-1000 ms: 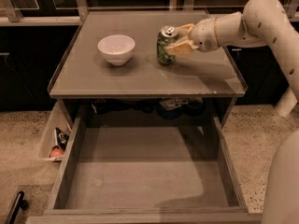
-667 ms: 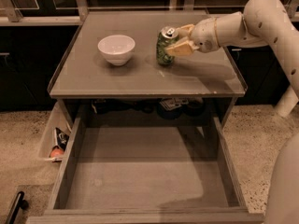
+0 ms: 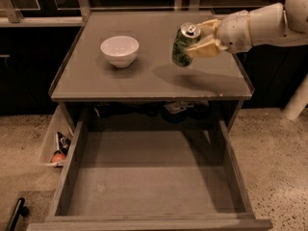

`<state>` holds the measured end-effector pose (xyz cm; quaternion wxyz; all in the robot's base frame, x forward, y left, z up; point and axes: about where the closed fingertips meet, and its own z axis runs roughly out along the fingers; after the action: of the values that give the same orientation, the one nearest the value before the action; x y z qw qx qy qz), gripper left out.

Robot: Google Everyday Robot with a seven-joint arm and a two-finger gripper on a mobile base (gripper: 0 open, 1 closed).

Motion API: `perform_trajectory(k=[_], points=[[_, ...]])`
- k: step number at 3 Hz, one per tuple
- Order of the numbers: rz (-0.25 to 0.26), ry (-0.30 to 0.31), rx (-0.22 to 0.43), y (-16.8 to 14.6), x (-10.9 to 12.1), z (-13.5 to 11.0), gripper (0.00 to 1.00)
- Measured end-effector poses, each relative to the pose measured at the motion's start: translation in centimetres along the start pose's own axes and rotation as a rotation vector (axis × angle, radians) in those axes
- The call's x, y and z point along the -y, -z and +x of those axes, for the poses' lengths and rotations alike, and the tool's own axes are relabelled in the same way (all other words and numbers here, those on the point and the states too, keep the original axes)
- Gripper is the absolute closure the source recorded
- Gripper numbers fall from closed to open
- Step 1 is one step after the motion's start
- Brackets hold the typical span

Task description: Place green can into top drawer

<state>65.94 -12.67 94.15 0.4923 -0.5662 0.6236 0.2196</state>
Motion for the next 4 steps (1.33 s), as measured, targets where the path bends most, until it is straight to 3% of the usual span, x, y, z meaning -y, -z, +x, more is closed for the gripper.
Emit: perform_trajectory(k=[1, 2, 3, 4], points=[[0.016, 0.056, -0.064, 4.4, -3.2, -1.2, 1.00], [0.034, 0.118, -0.249, 7.2, -6.8, -1.6, 1.00], [0.026, 0.137, -0.343, 9.6, -9.7, -1.3, 1.00], [0.002, 0.081, -0.313, 11.1, -12.4, 0.3, 1.00]])
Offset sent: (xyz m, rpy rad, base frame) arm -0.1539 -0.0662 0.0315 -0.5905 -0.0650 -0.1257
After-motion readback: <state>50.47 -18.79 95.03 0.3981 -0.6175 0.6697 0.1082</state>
